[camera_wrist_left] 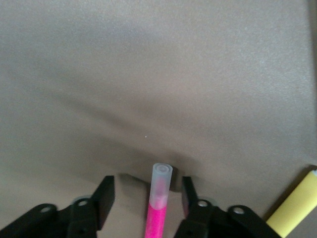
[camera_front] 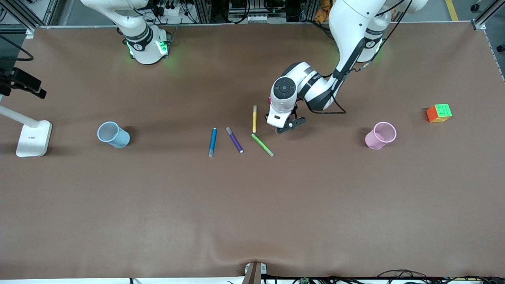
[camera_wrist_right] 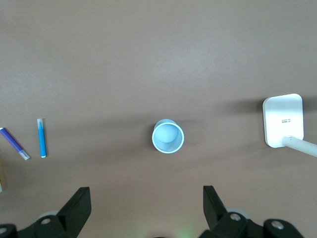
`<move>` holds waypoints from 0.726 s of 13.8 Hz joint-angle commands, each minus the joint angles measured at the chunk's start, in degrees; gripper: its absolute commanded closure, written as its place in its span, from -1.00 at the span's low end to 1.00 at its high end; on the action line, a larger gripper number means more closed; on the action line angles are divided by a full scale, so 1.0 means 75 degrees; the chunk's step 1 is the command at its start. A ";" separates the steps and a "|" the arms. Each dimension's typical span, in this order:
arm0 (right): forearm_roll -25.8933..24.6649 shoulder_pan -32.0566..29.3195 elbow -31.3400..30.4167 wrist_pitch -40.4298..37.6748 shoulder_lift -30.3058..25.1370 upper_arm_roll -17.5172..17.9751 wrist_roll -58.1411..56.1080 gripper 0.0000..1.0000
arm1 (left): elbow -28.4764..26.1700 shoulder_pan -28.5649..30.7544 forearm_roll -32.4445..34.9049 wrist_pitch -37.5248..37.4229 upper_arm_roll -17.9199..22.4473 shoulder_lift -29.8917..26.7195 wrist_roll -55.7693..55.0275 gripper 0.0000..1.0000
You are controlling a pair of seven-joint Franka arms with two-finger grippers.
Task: Place pink and blue markers in matching cups
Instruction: 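Lower the left gripper and grasp the pink marker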
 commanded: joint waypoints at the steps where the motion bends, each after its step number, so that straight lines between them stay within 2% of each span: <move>1: -0.0078 0.0108 0.0186 -0.0116 0.0151 -0.0003 0.0037 -1.00 | 0.0092 -0.0075 0.0181 0.0142 -0.0010 0.0137 -0.0238 0.05; 3: -0.0066 0.0224 0.0186 -0.0093 0.0279 -0.0003 0.0037 -1.00 | 0.0103 -0.0075 0.0193 0.0142 -0.0010 0.0137 -0.0250 0.19; 6: 0.0109 0.0704 0.0186 -0.0069 0.0770 -0.0003 0.0049 -1.00 | 0.0103 -0.0086 0.0193 0.0154 -0.0010 0.0149 -0.0250 0.28; 8: 0.0401 0.1009 0.0186 -0.0022 0.1391 -0.0003 0.0061 -1.00 | 0.0115 -0.0075 0.0193 0.0154 -0.0010 0.0148 -0.0250 0.60; 10: 0.0718 0.1127 0.0209 0.0013 0.1989 -0.0003 0.0072 -1.00 | 0.0173 -0.0040 0.0193 0.0142 -0.0021 0.0184 -0.0250 0.81</move>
